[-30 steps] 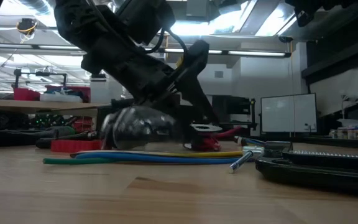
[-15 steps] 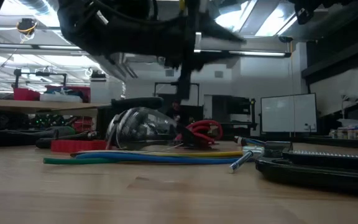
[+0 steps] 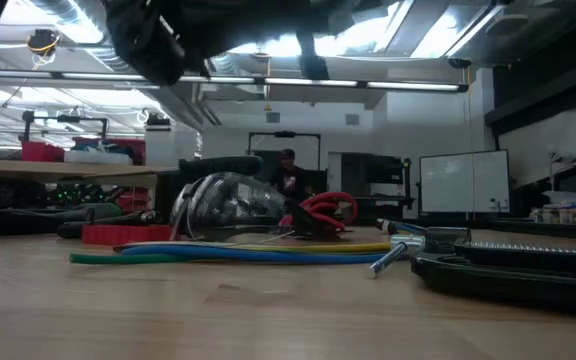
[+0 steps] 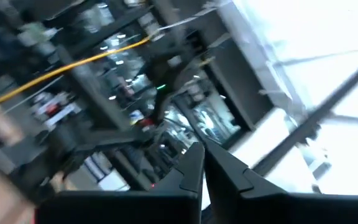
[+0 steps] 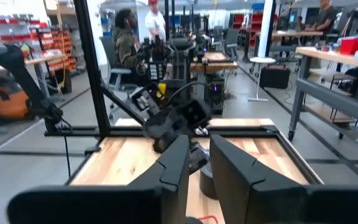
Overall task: Coil cords
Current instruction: Return to Home Position
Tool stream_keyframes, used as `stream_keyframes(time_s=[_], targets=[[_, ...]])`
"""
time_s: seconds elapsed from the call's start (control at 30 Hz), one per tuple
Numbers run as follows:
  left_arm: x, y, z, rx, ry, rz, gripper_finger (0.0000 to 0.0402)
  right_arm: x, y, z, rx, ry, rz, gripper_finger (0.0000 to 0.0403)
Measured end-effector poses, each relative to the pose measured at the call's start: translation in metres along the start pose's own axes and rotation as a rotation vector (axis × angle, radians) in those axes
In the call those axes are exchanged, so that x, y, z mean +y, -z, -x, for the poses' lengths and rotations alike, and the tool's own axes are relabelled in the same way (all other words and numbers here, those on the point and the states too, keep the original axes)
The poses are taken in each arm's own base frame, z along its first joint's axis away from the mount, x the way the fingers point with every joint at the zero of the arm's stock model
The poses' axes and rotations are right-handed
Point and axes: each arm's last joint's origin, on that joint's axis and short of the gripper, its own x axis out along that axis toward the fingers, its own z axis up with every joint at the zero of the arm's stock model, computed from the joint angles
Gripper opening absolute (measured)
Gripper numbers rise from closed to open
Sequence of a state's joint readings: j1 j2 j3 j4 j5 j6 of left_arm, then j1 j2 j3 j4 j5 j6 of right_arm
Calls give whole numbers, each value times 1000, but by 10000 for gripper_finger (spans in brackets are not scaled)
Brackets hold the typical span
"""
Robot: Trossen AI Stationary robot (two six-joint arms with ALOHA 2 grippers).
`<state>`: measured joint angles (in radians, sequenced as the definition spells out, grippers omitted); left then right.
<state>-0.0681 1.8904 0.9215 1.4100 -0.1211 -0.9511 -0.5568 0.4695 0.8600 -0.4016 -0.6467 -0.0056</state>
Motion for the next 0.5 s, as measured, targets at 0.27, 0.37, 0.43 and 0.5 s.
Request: stream_keyframes(time_s=[0.27, 0.37, 0.43, 0.5], targets=[[-54, -62, -3, 59, 150, -276, 1, 23, -7, 31, -75, -1, -1, 69], [-77, -80, 4, 121, 81, -422, 2, 32, -3, 43, -84, 7, -13, 69], [-92, -90, 13, 169, 32, -516, 2, 37, 0, 50, -82, 23, -21, 69], [-107, -99, 23, 199, -14, -605, 1, 42, 3, 57, -85, 44, -22, 69]])
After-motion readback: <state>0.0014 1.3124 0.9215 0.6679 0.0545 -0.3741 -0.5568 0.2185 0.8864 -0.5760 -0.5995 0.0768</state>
